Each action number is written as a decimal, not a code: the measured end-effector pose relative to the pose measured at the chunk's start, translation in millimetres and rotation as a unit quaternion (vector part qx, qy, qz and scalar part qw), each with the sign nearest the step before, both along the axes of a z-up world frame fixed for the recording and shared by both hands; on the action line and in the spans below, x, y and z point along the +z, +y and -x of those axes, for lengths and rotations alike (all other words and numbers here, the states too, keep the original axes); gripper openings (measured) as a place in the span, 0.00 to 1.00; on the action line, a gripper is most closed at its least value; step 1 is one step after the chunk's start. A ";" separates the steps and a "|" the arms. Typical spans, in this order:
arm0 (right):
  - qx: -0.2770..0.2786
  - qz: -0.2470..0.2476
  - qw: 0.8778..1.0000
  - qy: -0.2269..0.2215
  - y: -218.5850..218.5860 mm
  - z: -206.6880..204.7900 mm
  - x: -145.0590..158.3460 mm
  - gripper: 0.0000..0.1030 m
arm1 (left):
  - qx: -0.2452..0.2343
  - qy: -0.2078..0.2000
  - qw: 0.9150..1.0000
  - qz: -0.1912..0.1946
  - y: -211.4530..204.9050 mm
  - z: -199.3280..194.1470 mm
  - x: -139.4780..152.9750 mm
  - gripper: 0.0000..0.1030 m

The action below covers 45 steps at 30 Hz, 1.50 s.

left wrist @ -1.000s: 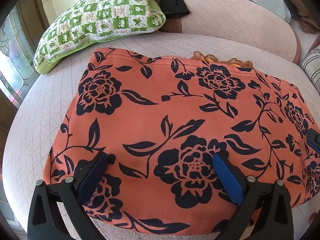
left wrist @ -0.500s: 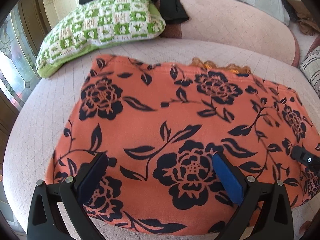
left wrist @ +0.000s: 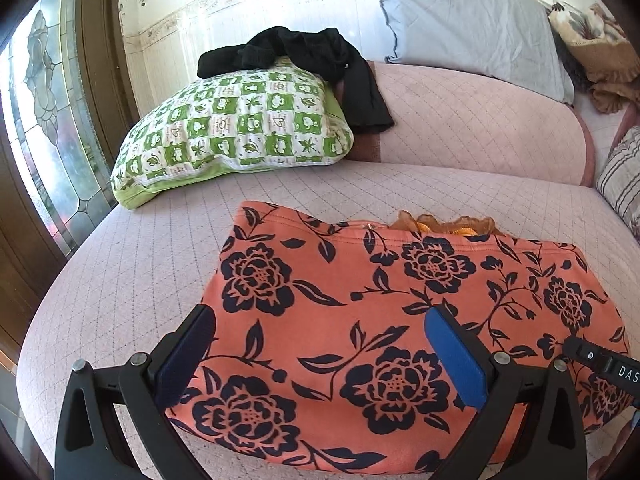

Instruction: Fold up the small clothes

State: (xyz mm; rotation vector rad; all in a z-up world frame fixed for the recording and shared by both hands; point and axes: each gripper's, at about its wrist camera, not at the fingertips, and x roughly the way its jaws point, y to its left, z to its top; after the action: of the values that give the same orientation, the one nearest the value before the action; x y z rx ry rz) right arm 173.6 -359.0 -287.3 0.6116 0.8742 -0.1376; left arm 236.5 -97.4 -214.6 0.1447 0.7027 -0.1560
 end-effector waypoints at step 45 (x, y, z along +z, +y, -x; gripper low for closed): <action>0.001 -0.003 1.000 0.003 -0.3 -0.3 -3.1 0.19 | 0.015 -0.011 1.000 0.009 12.6 -0.4 5.2 1.00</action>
State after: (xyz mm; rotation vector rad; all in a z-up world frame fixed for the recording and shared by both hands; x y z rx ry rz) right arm 173.9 -359.2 -290.3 0.6167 0.8805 -0.1356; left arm 236.9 -84.8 -209.4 0.1188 0.6820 -0.1310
